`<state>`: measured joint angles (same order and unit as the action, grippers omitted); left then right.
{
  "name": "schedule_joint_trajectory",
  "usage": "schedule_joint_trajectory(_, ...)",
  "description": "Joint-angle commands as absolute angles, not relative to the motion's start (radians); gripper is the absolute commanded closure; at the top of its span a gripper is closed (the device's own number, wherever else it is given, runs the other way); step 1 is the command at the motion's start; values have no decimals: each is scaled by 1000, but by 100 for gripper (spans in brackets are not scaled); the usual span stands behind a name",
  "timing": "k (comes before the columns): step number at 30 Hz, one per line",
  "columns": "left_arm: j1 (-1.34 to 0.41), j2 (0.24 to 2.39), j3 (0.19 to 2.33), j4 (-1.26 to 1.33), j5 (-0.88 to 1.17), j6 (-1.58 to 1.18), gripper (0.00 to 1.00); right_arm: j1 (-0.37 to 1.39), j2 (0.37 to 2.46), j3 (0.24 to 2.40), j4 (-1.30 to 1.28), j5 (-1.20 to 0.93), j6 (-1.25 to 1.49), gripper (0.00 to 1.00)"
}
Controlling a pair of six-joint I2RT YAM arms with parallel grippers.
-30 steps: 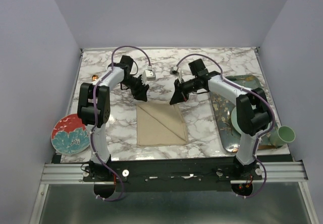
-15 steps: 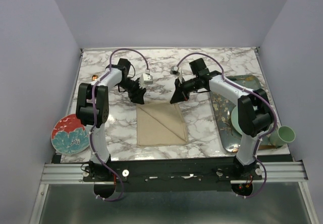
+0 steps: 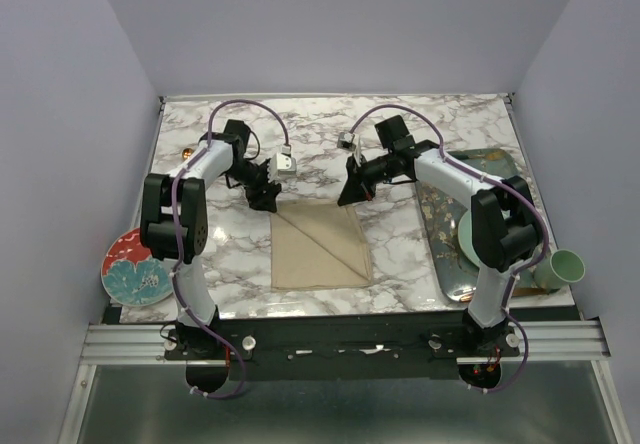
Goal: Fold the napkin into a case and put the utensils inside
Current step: Pick up the upper triangle-folded napkin from the center of the board.
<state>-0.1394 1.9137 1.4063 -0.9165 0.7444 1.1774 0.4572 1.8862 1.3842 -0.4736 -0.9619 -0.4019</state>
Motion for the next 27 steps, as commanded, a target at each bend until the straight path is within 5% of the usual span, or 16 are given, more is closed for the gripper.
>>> schedule_joint_trajectory(1, -158, 1924, 1423, -927, 752, 1224, 33, 471, 1836, 1388, -509, -953, -449, 99)
schedule_joint_trajectory(15, -218, 1996, 1463, -927, 709, 1258, 46, 486, 1783, 1388, -558, -962, -517, 99)
schedule_joint_trajectory(27, -216, 1905, 1401, -937, 718, 1293, 90, 488, 1730, 1391, -617, -936, -575, 100)
